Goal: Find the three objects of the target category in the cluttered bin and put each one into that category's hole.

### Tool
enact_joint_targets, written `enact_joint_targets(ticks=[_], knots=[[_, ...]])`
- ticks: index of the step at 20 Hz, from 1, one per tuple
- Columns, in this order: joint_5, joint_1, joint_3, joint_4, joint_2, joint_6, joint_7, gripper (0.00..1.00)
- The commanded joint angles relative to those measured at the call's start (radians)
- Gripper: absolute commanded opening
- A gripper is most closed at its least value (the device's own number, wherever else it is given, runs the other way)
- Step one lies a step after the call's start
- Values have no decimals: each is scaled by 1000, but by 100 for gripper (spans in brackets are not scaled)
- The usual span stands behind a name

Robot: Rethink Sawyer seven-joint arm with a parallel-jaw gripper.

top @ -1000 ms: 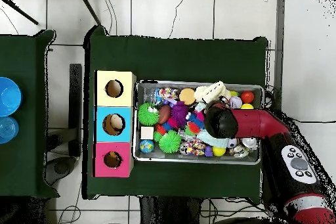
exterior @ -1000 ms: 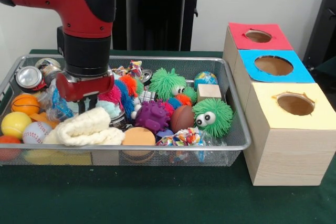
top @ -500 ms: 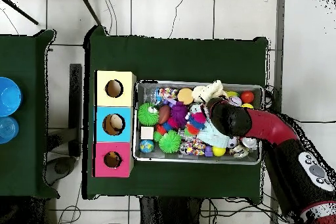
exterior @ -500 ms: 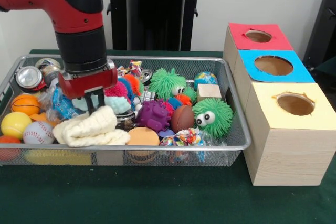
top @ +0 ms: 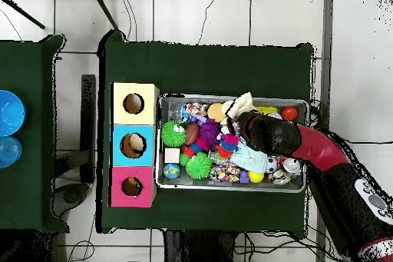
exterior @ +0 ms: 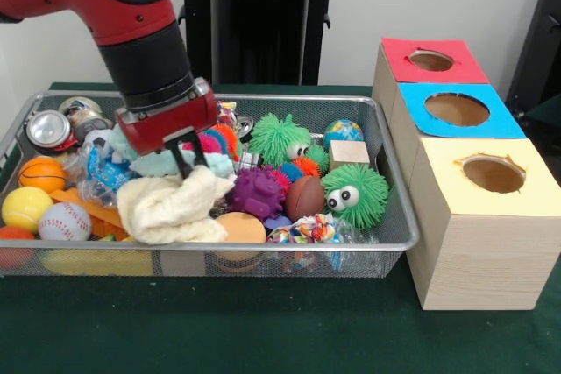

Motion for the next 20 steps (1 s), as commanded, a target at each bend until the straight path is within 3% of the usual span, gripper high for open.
enact_joint_targets(ticks=[1,11,17,20], knots=[[76,-58,194,137,71,112,-45,0],[139,-143,324,212,139,149,-37,0],[102,-109,300,211,121,134,0,0],[100,-61,258,183,105,247,-10,0]])
